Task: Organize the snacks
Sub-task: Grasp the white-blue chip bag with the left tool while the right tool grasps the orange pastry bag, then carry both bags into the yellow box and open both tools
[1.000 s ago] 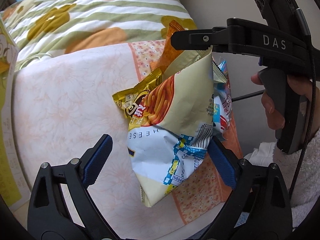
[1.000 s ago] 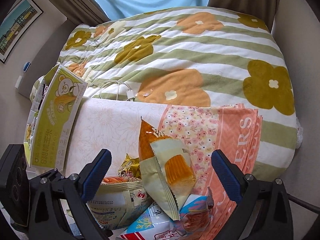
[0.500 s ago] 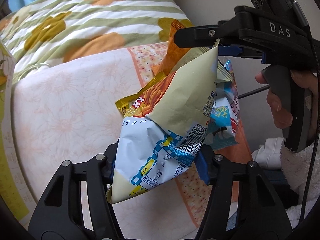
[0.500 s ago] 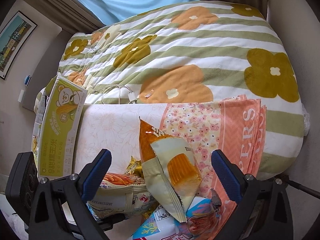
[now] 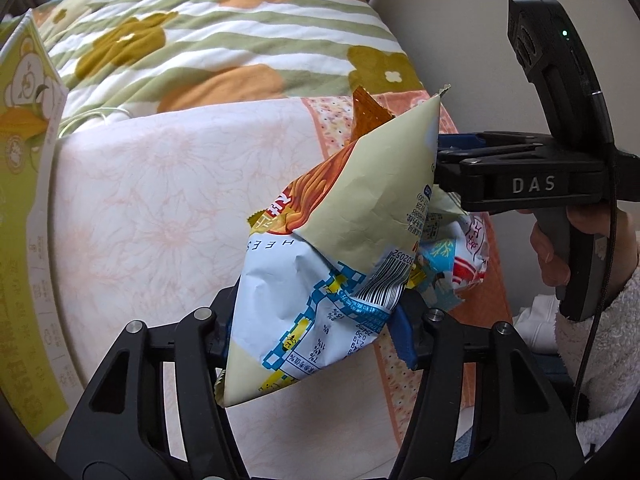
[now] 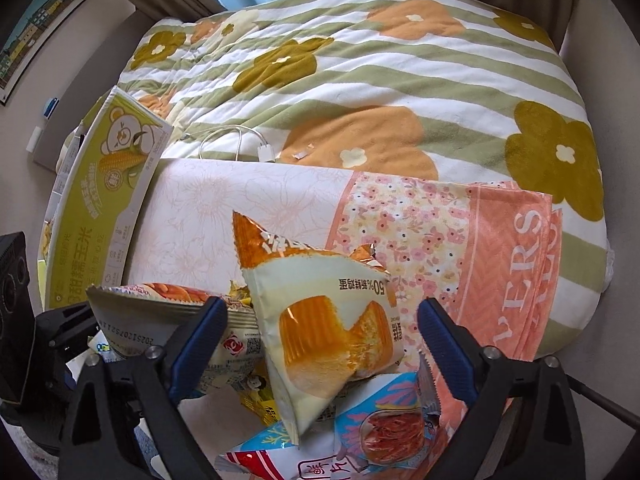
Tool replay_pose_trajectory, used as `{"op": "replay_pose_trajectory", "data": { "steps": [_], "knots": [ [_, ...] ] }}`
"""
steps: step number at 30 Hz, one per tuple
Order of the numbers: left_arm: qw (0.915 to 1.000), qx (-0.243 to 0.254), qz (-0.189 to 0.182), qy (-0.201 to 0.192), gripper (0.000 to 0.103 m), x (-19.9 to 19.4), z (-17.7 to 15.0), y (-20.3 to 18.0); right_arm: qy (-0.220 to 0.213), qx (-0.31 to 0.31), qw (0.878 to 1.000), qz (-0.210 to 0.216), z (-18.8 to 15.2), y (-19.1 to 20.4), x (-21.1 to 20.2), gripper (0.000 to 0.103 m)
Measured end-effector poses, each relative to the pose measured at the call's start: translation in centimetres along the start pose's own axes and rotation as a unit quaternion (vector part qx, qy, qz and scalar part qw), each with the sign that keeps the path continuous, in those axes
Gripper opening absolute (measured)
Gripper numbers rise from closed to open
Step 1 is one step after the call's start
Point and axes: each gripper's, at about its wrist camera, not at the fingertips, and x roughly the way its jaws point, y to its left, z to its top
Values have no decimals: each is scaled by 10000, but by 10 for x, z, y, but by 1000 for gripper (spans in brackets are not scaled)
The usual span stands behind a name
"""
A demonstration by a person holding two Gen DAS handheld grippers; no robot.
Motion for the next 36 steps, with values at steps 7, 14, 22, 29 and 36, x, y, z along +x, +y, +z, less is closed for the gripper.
{"op": "replay_pose_trajectory", "data": {
  "steps": [7, 14, 22, 29, 36],
  "knots": [
    [9995, -290, 81, -111, 54, -12, -6, 15, 137, -271, 9995, -60, -8, 8, 5, 57],
    [9983, -387, 106, -430, 54, -40, -8, 15, -186, -204, 9996, 61, -15, 15, -14, 50],
    [9934, -464, 242, -1024, 54, -96, -14, 11, -733, -221, 9966, 299, -16, 35, -57, 46],
    [9825, -755, 597, -1596, 54, -155, -26, 26, -1125, -544, 9893, 754, -8, 71, -94, 45],
    [9674, -1121, 899, -2086, 54, -213, -37, 66, -1407, -899, 9791, 1166, 11, 122, -114, 44]
  ]
}}
